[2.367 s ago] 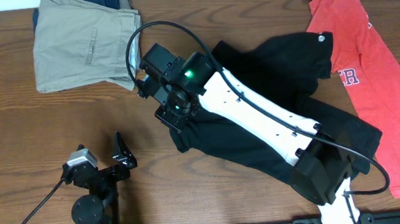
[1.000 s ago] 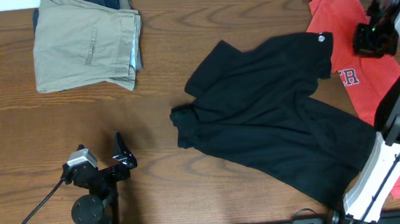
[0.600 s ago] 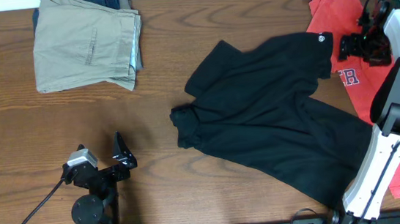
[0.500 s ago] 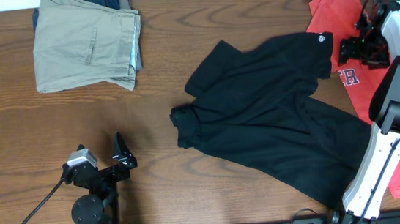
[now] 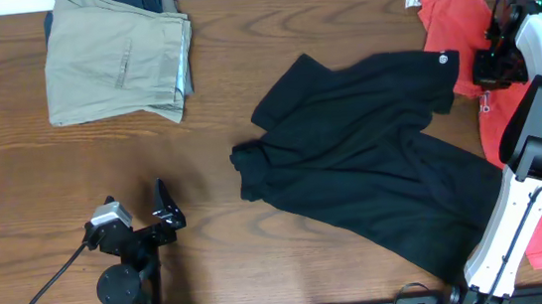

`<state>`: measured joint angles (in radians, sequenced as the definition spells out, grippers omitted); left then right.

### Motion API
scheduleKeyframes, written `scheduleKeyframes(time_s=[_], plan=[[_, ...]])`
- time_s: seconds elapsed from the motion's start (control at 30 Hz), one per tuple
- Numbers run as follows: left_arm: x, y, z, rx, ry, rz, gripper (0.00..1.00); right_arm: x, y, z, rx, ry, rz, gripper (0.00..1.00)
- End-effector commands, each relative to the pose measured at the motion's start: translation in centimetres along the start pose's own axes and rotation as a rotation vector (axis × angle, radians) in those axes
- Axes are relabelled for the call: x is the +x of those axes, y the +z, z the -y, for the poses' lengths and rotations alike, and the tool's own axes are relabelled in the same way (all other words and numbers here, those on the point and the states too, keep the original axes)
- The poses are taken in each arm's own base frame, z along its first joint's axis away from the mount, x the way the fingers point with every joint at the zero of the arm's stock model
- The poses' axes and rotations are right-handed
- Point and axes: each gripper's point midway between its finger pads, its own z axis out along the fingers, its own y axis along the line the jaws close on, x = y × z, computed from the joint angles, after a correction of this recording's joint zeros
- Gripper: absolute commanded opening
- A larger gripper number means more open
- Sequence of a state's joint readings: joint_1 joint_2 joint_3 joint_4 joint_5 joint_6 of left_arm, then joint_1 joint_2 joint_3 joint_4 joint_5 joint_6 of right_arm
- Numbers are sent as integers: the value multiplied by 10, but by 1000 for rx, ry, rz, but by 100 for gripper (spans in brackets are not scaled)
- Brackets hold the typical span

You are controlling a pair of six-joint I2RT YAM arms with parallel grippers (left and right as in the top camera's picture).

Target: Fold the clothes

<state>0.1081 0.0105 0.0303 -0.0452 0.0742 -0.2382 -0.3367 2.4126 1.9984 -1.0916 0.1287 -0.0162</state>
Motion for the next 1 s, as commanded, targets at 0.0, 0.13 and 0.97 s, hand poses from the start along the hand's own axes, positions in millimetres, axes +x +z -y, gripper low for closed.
scheduleKeyframes(time_s=[0.0, 0.13, 0.97], plan=[[15, 2, -3, -5, 5, -37, 98, 18, 22, 59, 182, 127, -84, 1], [15, 2, -3, -5, 5, -37, 98, 31, 14, 110, 209, 269, -119, 1], [15, 2, -3, -5, 5, -37, 98, -16, -114, 74, -474, 328, 87, 99]])
